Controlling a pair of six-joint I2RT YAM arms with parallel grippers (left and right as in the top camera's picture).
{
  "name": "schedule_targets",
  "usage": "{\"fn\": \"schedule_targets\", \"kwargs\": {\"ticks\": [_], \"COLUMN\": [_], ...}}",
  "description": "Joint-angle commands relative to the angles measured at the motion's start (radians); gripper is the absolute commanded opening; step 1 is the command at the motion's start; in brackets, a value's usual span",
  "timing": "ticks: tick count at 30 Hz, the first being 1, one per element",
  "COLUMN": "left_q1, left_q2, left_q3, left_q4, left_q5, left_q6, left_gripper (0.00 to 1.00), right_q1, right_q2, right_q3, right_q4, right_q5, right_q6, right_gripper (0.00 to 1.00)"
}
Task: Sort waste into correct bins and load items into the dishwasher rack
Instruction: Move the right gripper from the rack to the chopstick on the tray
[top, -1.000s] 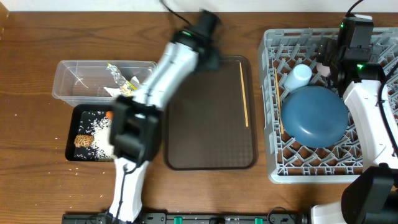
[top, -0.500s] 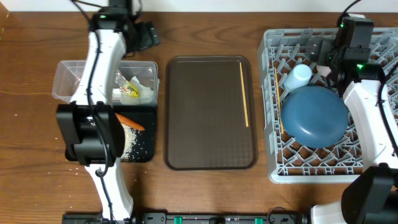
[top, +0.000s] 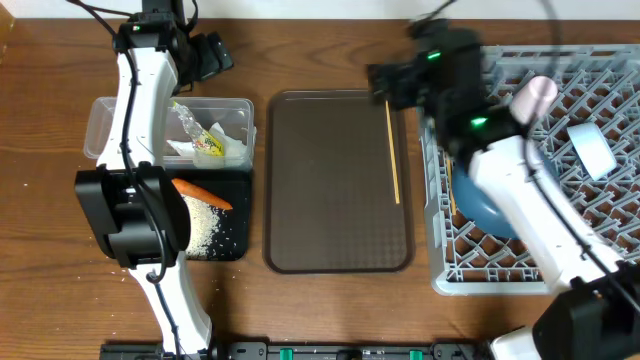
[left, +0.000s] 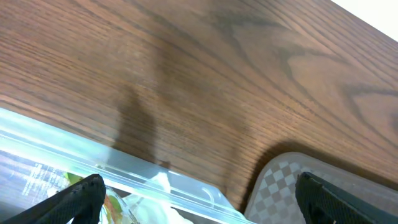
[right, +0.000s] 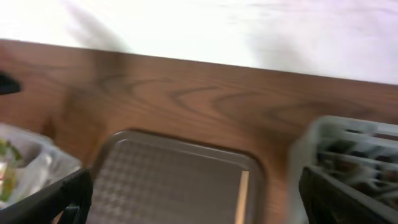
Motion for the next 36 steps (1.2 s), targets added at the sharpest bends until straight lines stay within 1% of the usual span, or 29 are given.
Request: {"fn": "schedule_targets", "kwargs": {"ticks": [1,6,8,12,15,17,20,23,24,28,33,36], "left_q1": [0.001,0.001,0.001,0.001,0.001,0.001,0.001,0.001,0.001,0.001,0.001,0.001], "left_q2": [0.002,0.002,0.002,0.002,0.002,0.002,0.002,0.002,0.002,0.002,0.002,0.002], "left_q3": [0.011,0.011,0.011,0.011,0.011,0.011,0.011,0.011,0.011,0.011,0.011,0.011], "left_q4": [-0.003,-0.003,-0.003,-0.003,-0.003,-0.003,-0.003,-0.003,-0.003,-0.003,-0.003,-0.003], "left_q5": [-0.005,-0.005,-0.005,-0.005,-0.005,-0.005,-0.005,-0.005,-0.005,-0.005,-0.005,-0.005], "left_q6": [0.010,0.010,0.010,0.010,0.010,0.010,0.010,0.010,0.010,0.010,0.010,0.010], "left_gripper": [0.98,0.98,0.98,0.98,0.98,0.98,0.98,0.98,0.98,0.98,0.98,0.98], "right_q1": [0.065,0.094,0.093,0.093,0.093,0.093,0.093,0.093,0.093,0.093,0.092,0.090], "right_q2": [0.029,0.089,0.122,0.201,0.254,0.282,0.320,0.341,0.348,0.359,0.391,0.415], "right_q3": [0.002,0.002,0.002,0.002,0.002,0.002,0.002,0.002,0.002,0.002,0.002,0.002], "right_q4": [0.005,0.003,0.002,0.000,-0.016,-0.025,-0.035,-0.050,-0.055,-0.078,-0.097,-0.106], "right_q5": [0.216,0.154,0.150,0.158,0.158,0.159,0.189,0.228,0.238,0.253,0.287,0.301], "right_q6": [0.032,0.107,0.146,0.145,0.145,0.145,0.145,0.146,0.145,0.146,0.164,0.164], "right_gripper": [0.99,0.99,0.94,0.84,0.68,0.59,0.38,0.30,0.29,0.27,0.32,0.31]}}
